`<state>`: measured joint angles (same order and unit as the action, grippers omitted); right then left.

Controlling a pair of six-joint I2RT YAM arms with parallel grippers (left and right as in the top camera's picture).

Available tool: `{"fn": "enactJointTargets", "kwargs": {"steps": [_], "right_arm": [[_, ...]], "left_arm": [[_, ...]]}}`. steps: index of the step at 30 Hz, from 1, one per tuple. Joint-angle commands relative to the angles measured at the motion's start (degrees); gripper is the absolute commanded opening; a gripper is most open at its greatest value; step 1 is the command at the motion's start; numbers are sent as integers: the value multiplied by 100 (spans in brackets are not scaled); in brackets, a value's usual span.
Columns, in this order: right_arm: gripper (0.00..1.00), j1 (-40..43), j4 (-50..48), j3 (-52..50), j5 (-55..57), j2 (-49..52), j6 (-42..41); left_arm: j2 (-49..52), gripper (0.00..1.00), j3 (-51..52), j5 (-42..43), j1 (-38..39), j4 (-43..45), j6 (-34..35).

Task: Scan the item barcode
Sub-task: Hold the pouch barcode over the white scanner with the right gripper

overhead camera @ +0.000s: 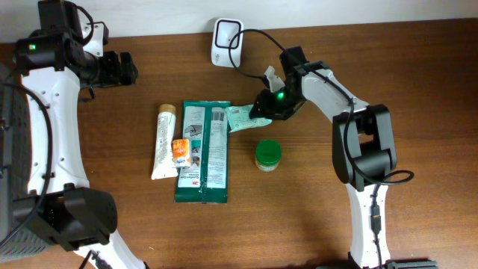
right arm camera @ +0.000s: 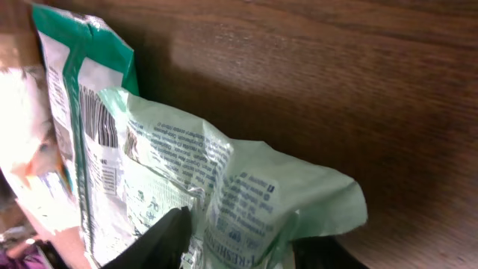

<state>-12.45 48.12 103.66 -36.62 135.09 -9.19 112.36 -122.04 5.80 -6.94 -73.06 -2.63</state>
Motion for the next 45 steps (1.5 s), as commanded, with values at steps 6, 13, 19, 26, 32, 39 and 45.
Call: {"fn": "enactJointTargets", "kwargs": {"steps": [6,13,19,26,32,39,45], "right_arm": [[4,133,232,251,-695,-219,319],[4,315,1134,352,-756,-2297,750],[4,308,1779,352,-756,-3307,752],[4,-201,1596,385,822,-3539,216],[4,-1255,1421,2100,3971,-2647,785],[4,-1641,-2723,2164,6432,-800,4133],[4,-1604,-5574,2159,6428,463,6706]], "left_arm": [[46,99,-4,44,-37,7,-68],[46,99,-4,44,-37,7,-68],[46,99,-4,44,-37,7,-68],[46,99,-4,44,-37,9,-68],[46,99,-4,44,-37,9,-68],[46,99,-4,44,-37,7,-68],[46,99,-4,44,-37,7,-68]]}}
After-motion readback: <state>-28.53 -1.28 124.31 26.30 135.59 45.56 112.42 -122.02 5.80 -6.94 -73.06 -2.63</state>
